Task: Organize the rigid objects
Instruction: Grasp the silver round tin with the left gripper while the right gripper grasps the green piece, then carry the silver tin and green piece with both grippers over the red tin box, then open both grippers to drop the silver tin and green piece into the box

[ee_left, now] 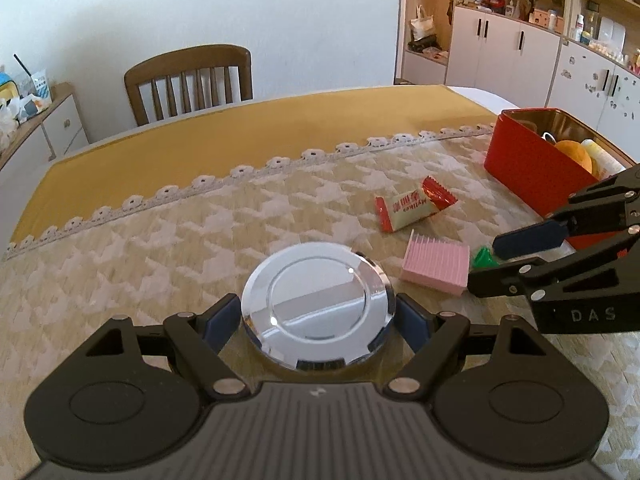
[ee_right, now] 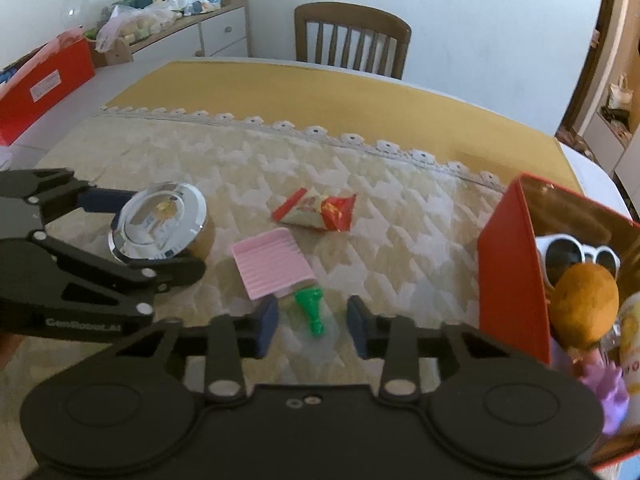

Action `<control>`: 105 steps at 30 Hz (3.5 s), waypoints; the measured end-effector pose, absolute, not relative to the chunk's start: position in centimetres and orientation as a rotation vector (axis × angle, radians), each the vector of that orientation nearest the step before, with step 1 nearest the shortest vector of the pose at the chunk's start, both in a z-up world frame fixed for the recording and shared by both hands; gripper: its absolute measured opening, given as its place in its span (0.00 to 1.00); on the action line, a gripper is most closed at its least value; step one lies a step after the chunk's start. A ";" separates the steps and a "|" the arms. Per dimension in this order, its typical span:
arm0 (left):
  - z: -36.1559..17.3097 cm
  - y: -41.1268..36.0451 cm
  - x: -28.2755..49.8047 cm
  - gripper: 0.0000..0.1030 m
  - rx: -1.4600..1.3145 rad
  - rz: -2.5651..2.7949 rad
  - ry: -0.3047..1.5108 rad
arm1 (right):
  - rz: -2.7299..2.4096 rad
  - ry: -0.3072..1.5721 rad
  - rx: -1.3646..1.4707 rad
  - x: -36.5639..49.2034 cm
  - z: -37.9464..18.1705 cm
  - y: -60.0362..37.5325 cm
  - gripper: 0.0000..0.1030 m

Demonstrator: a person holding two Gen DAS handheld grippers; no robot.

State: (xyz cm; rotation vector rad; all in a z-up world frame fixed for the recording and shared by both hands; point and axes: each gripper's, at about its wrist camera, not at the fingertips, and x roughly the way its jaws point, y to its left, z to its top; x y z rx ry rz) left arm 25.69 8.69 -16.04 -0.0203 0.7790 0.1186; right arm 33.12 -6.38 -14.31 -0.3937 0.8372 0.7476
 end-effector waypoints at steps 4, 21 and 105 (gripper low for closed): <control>-16.1 8.7 25.6 0.80 -0.015 0.129 0.770 | 0.762 0.824 -0.409 32.9 -14.3 -6.1 0.14; -14.2 7.4 24.1 0.75 0.006 0.140 0.764 | 0.719 0.796 -0.351 30.7 -12.5 -7.6 0.13; -11.0 -16.0 46.0 0.75 -0.010 -0.007 0.942 | 0.732 0.853 -0.290 41.5 -10.7 -27.7 0.21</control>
